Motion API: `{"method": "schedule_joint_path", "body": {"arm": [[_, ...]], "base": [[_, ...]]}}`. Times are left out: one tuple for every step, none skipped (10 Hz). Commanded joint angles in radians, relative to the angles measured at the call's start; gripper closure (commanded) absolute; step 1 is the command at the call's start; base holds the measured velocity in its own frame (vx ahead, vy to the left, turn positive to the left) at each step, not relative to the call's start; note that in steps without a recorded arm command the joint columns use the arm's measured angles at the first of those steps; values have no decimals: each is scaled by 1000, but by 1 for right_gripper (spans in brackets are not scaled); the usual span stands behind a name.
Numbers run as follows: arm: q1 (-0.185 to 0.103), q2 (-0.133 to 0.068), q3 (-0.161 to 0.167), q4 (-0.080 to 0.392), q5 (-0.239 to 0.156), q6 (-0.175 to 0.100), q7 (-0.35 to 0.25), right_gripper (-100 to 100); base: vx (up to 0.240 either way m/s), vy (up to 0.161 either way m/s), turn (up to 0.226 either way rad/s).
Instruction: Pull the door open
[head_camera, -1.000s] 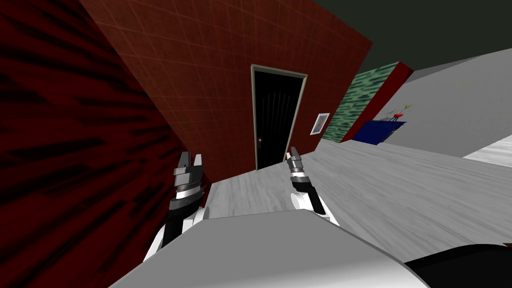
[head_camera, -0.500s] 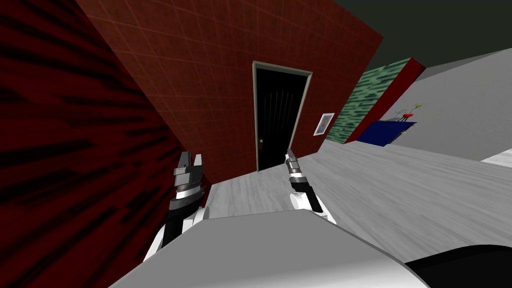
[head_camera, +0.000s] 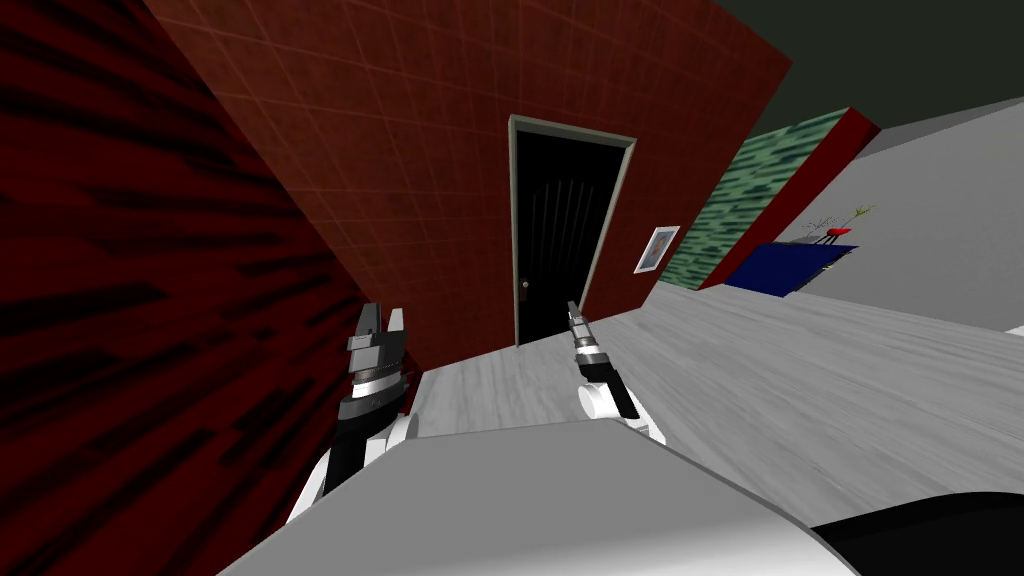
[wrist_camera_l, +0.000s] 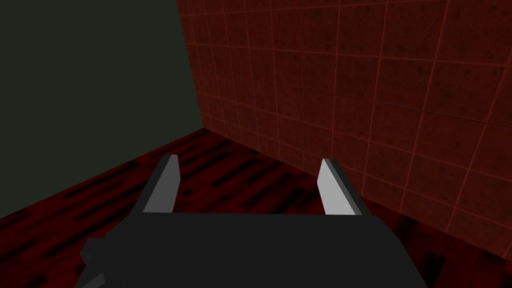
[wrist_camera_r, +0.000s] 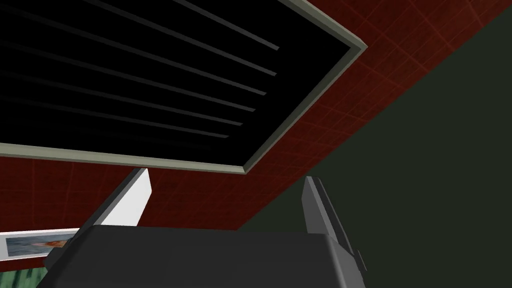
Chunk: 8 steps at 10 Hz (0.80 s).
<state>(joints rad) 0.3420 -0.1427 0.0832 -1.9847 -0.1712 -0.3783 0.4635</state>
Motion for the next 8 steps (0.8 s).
{"method": "schedule_joint_path", "body": {"arm": [[-7,-10,5,26,-8,-3,50,-100],[-12,-16,8,41,-13,-2,79,-100],[-18,-21,11,56,-18,0,108,-100],[-23,-27,14,71,-23,1,136,-100],[-29,-33,17,86,-28,2,165,-100],[-34,-38,20,100,-33,3,193,-100],[-40,-44,23,115,-38,4,221,-100],[-40,-44,23,115,-38,4,227,-100]], "base": [[102,4,39],[90,10,32],[95,-11,29],[111,-20,43],[102,-10,50],[98,-2,35],[98,9,38],[65,-1,11]]}}
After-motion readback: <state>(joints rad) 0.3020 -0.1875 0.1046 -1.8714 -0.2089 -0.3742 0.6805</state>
